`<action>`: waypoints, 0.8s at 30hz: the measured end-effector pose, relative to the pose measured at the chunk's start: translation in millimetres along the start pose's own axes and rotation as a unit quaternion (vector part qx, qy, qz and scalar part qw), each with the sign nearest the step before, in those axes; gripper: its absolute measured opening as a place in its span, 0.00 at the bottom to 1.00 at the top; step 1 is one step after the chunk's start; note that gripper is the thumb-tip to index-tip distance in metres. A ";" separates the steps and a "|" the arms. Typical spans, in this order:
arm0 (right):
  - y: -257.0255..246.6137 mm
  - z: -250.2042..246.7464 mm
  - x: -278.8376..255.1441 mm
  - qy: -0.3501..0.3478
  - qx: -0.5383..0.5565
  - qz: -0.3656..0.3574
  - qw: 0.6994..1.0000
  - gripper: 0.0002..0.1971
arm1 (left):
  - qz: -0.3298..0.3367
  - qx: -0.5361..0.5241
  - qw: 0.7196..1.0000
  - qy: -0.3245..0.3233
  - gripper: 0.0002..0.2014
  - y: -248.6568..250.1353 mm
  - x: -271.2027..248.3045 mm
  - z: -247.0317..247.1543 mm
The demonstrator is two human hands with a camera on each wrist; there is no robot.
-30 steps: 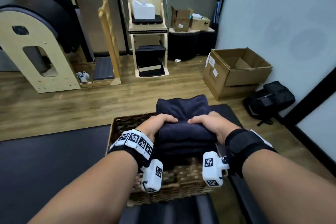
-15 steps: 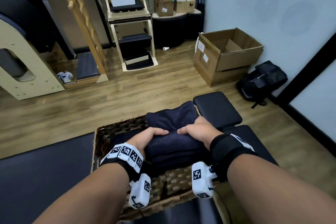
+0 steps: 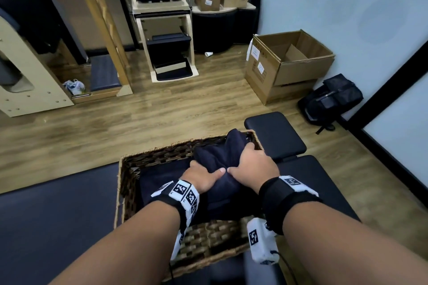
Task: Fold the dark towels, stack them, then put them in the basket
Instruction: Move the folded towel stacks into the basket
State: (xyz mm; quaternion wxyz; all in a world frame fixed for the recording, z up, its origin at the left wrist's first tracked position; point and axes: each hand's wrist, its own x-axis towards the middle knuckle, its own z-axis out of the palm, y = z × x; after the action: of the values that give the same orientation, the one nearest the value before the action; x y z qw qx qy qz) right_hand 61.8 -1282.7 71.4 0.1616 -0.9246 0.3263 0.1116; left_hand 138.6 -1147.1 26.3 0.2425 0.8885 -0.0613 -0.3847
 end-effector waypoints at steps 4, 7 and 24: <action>-10.0 7.4 -10.0 0.125 -0.162 -0.126 0.971 0.42 | -0.003 -0.023 1.000 -0.018 0.54 -0.7 12.1 -6.9; -9.4 11.4 -3.3 0.055 -0.136 -0.114 0.983 0.28 | -0.013 -0.093 0.995 -0.014 0.43 -7.1 17.5 -11.5; -12.5 -47.0 15.9 -0.226 -0.287 -0.207 0.908 0.27 | 0.118 0.231 0.955 0.141 0.37 24.3 -9.4 -30.6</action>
State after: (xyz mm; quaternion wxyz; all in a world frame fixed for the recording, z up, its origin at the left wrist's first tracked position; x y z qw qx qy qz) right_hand 86.6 -1300.0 112.7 -0.0219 -0.9280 0.0366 0.3701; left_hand 155.8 -1153.8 62.0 0.0811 0.9518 -0.2184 -0.1997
